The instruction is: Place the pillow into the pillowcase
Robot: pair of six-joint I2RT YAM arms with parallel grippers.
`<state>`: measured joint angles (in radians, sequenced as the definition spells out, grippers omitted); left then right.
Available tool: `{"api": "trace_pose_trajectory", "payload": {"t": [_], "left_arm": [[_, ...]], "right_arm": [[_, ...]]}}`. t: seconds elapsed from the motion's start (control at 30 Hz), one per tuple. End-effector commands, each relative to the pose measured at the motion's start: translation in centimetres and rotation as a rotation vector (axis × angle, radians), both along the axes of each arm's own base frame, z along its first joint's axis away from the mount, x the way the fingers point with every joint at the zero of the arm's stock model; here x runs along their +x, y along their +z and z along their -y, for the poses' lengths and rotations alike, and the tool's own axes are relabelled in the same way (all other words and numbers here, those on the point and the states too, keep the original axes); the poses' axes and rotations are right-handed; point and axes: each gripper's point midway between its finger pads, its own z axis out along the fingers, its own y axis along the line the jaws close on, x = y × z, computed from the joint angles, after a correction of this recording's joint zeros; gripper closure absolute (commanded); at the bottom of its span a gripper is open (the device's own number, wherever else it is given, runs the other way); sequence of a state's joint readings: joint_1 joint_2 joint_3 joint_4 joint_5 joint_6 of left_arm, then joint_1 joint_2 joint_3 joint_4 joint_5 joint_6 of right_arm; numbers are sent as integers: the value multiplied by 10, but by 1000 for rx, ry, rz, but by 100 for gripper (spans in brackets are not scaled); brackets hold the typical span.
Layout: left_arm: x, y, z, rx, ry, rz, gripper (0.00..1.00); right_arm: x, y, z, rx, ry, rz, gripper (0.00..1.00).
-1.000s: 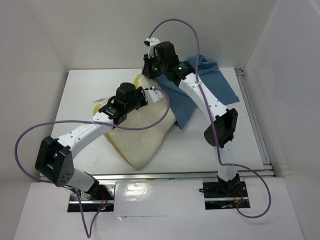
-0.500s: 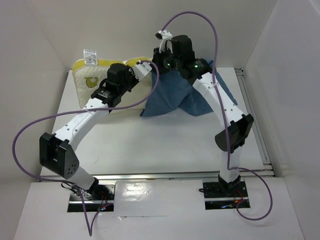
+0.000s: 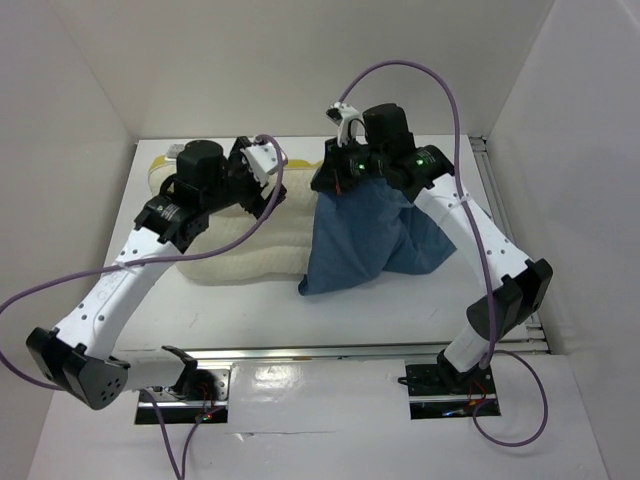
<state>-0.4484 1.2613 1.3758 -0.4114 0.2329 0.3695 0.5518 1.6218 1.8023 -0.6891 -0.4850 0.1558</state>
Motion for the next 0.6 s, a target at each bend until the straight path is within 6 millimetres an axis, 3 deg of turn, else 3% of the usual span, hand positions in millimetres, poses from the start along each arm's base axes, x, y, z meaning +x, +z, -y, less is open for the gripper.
{"api": "trace_pose_trajectory", "payload": {"t": [0.0, 0.03, 0.1, 0.2, 0.27, 0.3, 0.33, 0.37, 0.4, 0.43, 0.47, 0.5, 0.53, 0.57], "left_arm": [[-7, 54, -4, -148, 72, 51, 7], [-4, 69, -10, -156, 107, 87, 7], [4, 74, -14, -166, 141, 88, 7], [22, 64, -21, -152, 198, 56, 7], [36, 69, -33, -183, 242, 36, 6], [46, 53, -33, -193, 251, -39, 6], [57, 49, -46, -208, 281, -76, 6], [61, 63, -45, -246, 261, -85, 6], [69, 59, -46, -260, 256, -124, 8], [85, 27, -52, -249, 280, -245, 11], [91, 42, -49, -275, 252, -250, 13], [97, 37, -46, -277, 231, -289, 17], [106, -1, -43, -253, 227, -430, 21], [109, 18, -38, -285, 172, -425, 25]], "right_arm": [[-32, 6, 6, 24, 62, -50, 100], [-35, 4, 6, 19, 78, -59, 100], [-39, 2, 10, 16, 94, -81, 100], [-43, 7, 11, 27, 136, -83, 100], [-45, 7, 9, 28, 169, -82, 100], [-47, 7, 10, 28, 169, -82, 100], [-53, 12, 12, 33, 182, -67, 100], [-56, 6, 14, 25, 181, -84, 100], [-56, 6, 14, 25, 181, -84, 100], [-63, 5, 16, 24, 209, -78, 100], [-70, 8, 16, 24, 224, -62, 100], [-76, 10, 15, 21, 239, -50, 100], [-85, 8, 13, 13, 273, -44, 100], [-87, 8, 14, 12, 273, -46, 100]]}}
